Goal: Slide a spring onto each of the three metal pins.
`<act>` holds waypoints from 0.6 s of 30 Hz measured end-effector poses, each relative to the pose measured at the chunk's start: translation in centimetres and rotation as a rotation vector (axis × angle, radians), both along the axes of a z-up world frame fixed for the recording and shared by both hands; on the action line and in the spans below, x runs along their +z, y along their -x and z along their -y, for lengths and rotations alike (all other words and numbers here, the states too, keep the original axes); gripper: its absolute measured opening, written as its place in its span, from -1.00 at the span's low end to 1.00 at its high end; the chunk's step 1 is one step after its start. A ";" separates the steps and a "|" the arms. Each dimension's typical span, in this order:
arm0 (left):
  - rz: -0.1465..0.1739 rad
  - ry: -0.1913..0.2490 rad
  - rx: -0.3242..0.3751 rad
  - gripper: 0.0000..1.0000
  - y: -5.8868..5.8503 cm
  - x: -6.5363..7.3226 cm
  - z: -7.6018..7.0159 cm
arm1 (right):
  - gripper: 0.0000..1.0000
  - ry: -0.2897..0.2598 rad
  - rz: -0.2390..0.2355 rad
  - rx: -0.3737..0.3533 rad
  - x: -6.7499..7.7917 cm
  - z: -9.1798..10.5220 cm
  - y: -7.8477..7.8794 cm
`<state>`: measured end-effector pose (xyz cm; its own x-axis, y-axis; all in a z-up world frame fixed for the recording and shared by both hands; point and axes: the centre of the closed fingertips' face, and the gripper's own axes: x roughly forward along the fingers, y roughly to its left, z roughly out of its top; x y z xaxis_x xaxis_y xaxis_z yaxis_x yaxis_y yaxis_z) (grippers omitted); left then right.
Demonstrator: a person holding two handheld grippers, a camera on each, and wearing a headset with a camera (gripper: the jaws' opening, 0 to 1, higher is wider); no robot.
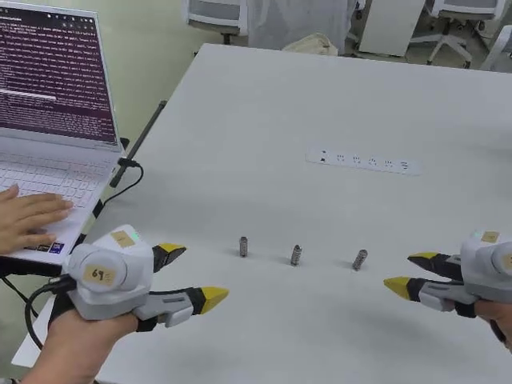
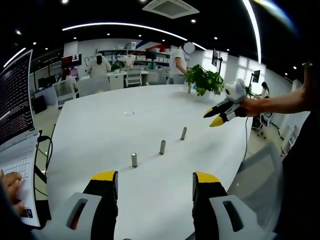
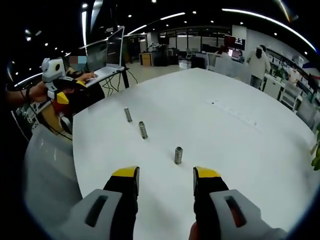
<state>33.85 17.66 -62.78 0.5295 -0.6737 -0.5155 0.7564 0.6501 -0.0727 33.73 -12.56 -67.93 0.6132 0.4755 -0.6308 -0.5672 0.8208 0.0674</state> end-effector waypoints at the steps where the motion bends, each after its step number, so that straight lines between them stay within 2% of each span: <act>1: 0.000 0.001 0.000 0.11 0.0 0.0 0.0 | -0.16 -0.001 0.001 -0.002 0.1 0.0 0.2; 18: 0.000 0.009 -0.005 0.15 -0.1 0.1 0.0 | 0.04 -0.068 0.025 -0.060 1.7 -0.3 3.5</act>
<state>33.94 17.66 -62.72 0.5257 -0.6812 -0.5096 0.7598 0.6454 -0.0789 30.24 -12.25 -66.20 0.6568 0.4783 -0.5829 -0.5192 0.8475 0.1104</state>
